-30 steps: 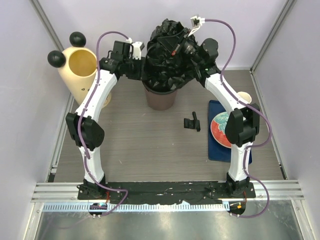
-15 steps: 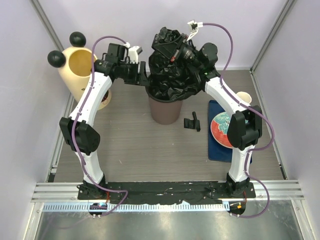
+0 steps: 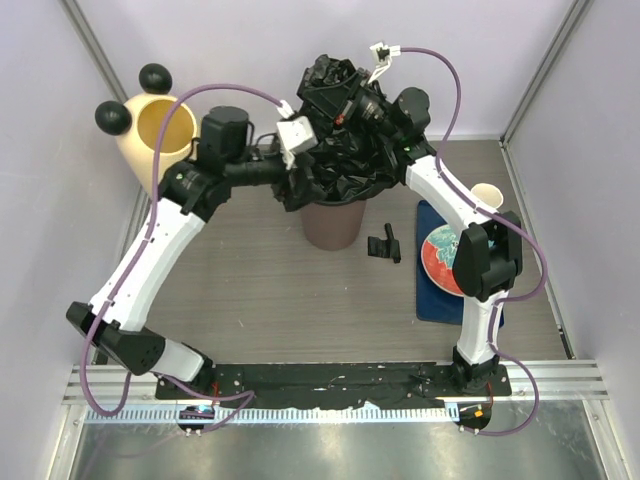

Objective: Put the trash bags into the trash bin

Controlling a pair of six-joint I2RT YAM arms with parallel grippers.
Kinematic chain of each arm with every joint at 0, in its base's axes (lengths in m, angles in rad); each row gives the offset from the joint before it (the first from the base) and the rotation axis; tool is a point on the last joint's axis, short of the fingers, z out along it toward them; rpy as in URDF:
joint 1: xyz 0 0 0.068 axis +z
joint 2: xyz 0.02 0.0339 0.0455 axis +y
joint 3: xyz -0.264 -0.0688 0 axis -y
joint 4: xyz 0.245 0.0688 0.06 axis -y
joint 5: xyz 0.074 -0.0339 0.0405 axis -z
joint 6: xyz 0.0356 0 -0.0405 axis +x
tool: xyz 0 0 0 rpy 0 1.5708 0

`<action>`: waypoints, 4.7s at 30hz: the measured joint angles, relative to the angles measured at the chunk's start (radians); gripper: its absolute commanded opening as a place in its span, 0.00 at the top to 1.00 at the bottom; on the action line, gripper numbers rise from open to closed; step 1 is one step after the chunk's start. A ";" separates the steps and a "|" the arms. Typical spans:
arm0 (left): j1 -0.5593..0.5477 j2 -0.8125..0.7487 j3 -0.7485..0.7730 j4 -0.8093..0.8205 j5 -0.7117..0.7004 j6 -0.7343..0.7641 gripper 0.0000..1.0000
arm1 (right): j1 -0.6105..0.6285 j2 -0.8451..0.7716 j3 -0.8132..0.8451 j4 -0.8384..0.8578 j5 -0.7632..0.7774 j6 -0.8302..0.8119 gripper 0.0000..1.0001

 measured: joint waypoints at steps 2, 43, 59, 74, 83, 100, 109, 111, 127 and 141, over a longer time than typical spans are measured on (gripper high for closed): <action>-0.062 0.023 0.019 0.019 0.008 0.052 0.23 | 0.002 0.000 0.000 0.000 0.005 -0.001 0.99; -0.289 0.300 -0.039 0.254 -0.314 0.428 1.00 | 0.006 -0.016 -0.040 -0.071 0.005 -0.105 0.99; -0.193 0.244 -0.114 0.281 -0.426 0.530 1.00 | 0.006 -0.017 -0.032 -0.069 0.005 -0.092 0.99; -0.154 0.330 -0.095 0.225 -0.475 0.677 0.88 | 0.005 -0.026 -0.072 -0.072 0.005 -0.054 0.99; -0.153 0.253 -0.076 0.187 -0.360 0.630 0.33 | -0.008 -0.027 -0.098 -0.076 0.004 -0.023 0.99; 0.113 0.003 -0.040 0.269 -0.146 0.030 0.27 | -0.009 -0.100 -0.164 -0.076 -0.181 0.034 0.97; 0.201 0.112 0.034 0.359 0.050 -0.322 0.25 | 0.022 -0.159 -0.201 -0.146 -0.303 -0.027 0.97; 0.200 0.123 0.034 0.400 0.111 -0.385 0.26 | 0.024 -0.177 -0.207 -0.178 -0.319 -0.054 0.97; 0.329 0.179 0.014 0.602 0.339 -0.798 1.00 | -0.028 -0.330 -0.292 -0.379 -0.371 -0.153 0.99; 0.443 0.077 -0.103 0.210 0.055 -0.635 1.00 | -0.289 -0.504 -0.499 -0.644 -0.340 -0.207 0.99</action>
